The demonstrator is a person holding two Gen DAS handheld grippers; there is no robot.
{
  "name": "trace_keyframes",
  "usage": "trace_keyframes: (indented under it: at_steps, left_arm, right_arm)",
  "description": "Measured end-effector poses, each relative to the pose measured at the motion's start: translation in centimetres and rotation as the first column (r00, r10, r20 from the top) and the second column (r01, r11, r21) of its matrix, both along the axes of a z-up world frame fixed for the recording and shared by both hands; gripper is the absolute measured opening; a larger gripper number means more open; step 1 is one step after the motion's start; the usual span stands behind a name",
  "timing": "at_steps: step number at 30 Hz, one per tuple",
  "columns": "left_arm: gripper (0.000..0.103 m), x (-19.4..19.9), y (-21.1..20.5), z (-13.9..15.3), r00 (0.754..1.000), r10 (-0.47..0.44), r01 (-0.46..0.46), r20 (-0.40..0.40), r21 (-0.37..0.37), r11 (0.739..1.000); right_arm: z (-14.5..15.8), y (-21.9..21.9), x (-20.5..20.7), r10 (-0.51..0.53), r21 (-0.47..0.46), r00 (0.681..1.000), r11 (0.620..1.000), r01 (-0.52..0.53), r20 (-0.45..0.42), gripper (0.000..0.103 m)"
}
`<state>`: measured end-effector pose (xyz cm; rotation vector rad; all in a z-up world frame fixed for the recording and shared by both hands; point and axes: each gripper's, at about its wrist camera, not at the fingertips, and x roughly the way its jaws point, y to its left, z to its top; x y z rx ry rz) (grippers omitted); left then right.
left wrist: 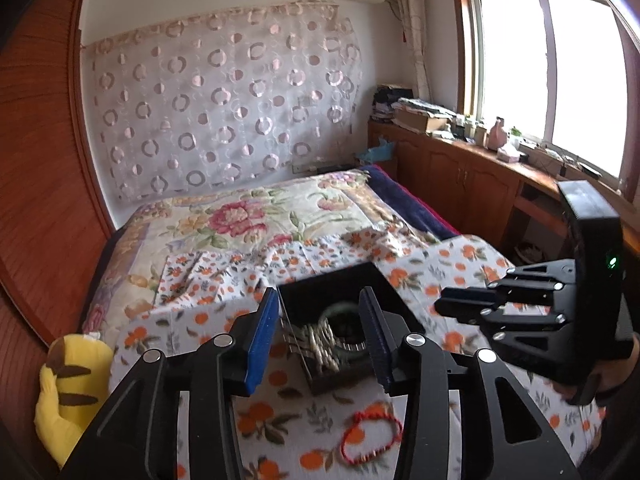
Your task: Organize jewelry
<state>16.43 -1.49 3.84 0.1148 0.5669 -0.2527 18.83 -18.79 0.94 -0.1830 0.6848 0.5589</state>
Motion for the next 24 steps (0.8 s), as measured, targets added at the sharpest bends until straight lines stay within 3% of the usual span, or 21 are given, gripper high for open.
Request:
trace_keyframes:
  at_steps: [3, 10, 12, 24]
  left_arm:
    - [0.043, -1.1, -0.2, -1.2, 1.000, -0.010, 0.011, -0.016, 0.006, 1.000]
    - [0.046, -2.4, -0.7, -4.3, 0.997, -0.027, 0.029, -0.073, 0.030, 0.999]
    - [0.046, -2.4, -0.7, -5.1, 0.996, -0.024, 0.028, -0.086, 0.038, 0.999]
    - [0.047, -1.8, 0.8, -9.6, 0.981, 0.014, -0.004, -0.193, 0.052, 0.999]
  right_arm:
    - [-0.9, -0.8, -2.0, 0.011, 0.001, 1.000, 1.000, -0.011, -0.010, 0.022]
    - [-4.0, -2.0, -5.6, 0.029, -0.020, 0.996, 0.999, -0.031, -0.080, 0.026]
    - [-4.6, -2.3, -6.3, 0.032, -0.025, 0.995, 0.999, -0.034, -0.093, 0.034]
    - [-7.8, -2.4, -9.0, 0.066, -0.082, 0.984, 0.993, -0.080, -0.165, 0.037]
